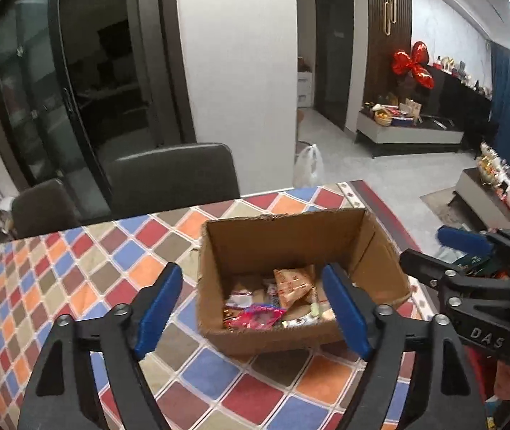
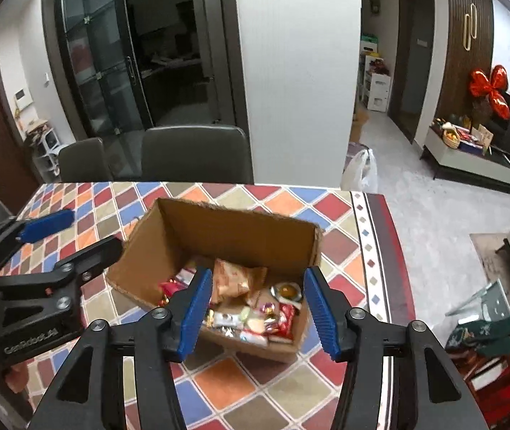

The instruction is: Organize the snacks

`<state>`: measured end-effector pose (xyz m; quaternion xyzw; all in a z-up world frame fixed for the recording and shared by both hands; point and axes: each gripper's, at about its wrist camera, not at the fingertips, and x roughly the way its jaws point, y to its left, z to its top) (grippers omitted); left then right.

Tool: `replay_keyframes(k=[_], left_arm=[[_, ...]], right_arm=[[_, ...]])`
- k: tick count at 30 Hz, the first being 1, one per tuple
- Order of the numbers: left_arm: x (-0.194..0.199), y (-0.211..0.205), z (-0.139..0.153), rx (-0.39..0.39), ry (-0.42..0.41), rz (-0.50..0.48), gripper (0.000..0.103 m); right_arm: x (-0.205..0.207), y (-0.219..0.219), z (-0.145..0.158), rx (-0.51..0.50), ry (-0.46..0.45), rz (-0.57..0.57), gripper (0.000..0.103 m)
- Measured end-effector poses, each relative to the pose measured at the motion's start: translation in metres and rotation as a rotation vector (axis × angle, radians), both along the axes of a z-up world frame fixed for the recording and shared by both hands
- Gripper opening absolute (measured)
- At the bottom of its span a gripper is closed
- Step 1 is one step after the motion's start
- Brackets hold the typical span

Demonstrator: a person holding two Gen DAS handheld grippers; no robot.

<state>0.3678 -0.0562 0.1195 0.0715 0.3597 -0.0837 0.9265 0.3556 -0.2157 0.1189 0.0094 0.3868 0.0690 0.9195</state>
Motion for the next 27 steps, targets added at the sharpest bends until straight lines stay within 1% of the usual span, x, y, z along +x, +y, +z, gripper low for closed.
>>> replay_keyframes(k=[1,3,5,7,8,9,10,13,16,17,18,19,22,27], left_arm=[[-0.004,0.001,0.0,0.006,-0.008,0.005,0.084],[-0.017,0.003,0.002,0.027,-0.034,0.017,0.087],[-0.029,0.005,0.005,0.045,-0.065,0.027,0.091],[-0.049,0.006,0.008,0.068,-0.119,0.04,0.095],[-0.057,0.007,0.009,0.077,-0.142,0.047,0.097],[-0.066,0.007,0.01,0.081,-0.164,0.053,0.099],[-0.075,0.008,0.011,0.084,-0.18,0.055,0.099],[-0.099,0.009,0.013,0.082,-0.217,0.049,0.102],[-0.129,0.01,0.014,0.07,-0.252,0.044,0.103],[-0.136,0.009,0.014,0.068,-0.257,0.043,0.103],[-0.145,0.009,0.014,0.068,-0.263,0.041,0.103],[-0.153,0.008,0.014,0.067,-0.269,0.041,0.103],[-0.18,0.008,0.011,0.066,-0.292,0.028,0.103],[-0.214,0.011,0.0,0.057,-0.325,0.034,0.103]], right_arm=[[-0.005,-0.001,0.0,0.005,-0.004,-0.006,0.062],[-0.014,-0.002,0.0,-0.002,-0.009,-0.015,0.066],[-0.022,-0.003,0.0,-0.009,-0.013,-0.019,0.066],[-0.031,-0.005,0.0,-0.015,-0.014,-0.033,0.067],[-0.039,-0.007,0.0,-0.015,-0.023,-0.038,0.069],[-0.043,-0.008,0.001,-0.013,-0.029,-0.04,0.075],[-0.049,-0.008,0.001,-0.011,-0.039,-0.042,0.077],[-0.07,-0.01,0.002,-0.005,-0.069,-0.038,0.077],[-0.094,-0.011,0.001,0.014,-0.095,-0.04,0.077],[-0.105,-0.012,0.001,0.017,-0.105,-0.037,0.078],[-0.111,-0.011,0.0,0.019,-0.111,-0.035,0.082],[-0.121,-0.012,0.0,0.021,-0.121,-0.033,0.083],[-0.143,-0.011,-0.002,0.025,-0.147,-0.021,0.083],[-0.18,-0.007,-0.008,-0.011,-0.205,-0.008,0.083]])
